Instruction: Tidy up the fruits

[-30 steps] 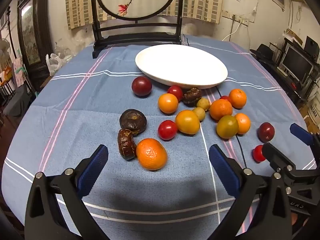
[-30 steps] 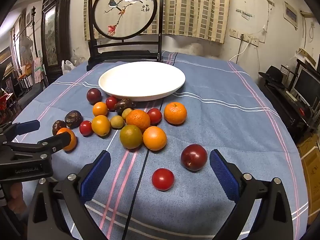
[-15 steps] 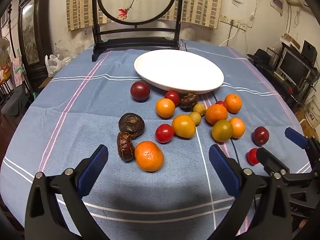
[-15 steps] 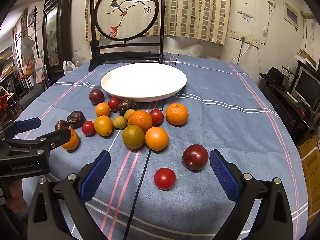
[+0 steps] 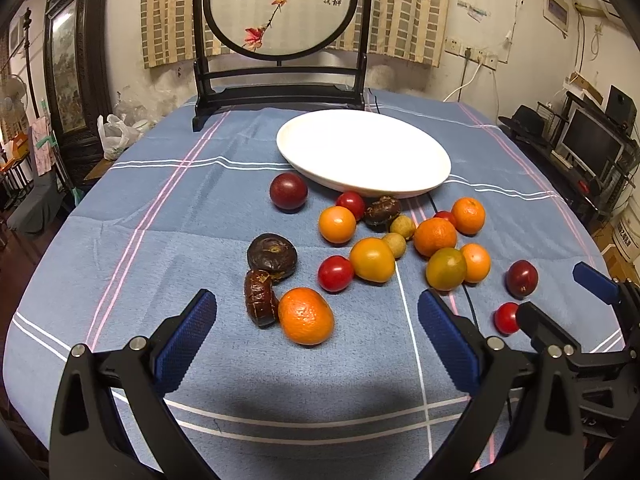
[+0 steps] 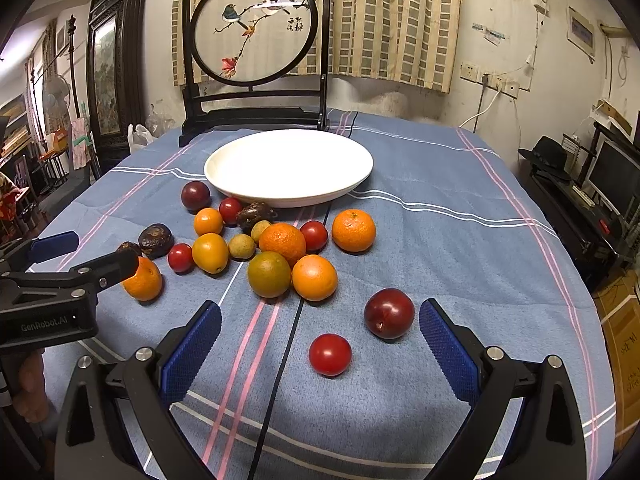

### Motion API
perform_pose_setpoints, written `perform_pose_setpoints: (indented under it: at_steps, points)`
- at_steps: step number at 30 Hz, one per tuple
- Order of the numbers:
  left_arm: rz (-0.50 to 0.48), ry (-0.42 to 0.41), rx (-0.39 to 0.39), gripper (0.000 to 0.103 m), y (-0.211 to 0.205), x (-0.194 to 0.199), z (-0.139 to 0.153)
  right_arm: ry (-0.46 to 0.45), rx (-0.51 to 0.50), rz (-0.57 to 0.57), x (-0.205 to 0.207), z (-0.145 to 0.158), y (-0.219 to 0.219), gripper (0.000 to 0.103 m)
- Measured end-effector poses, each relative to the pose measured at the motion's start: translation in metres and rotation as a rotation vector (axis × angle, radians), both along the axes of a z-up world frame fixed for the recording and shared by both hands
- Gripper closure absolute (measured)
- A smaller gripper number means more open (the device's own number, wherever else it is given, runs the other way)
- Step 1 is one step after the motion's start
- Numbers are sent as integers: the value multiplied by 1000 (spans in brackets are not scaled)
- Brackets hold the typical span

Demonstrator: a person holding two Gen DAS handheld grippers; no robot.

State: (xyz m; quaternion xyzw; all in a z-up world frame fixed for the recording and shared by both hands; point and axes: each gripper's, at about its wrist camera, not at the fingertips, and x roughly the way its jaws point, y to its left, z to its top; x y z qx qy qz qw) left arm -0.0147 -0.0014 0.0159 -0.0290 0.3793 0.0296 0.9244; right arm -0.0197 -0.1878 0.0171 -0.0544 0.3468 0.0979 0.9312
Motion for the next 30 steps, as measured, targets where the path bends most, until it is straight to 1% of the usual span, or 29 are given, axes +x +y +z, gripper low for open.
perform_pose_setpoints:
  at_steps: [30]
  points:
    - [13,0,-1,4,2,-8,-1,1,2,9,-1,-8,-2,4]
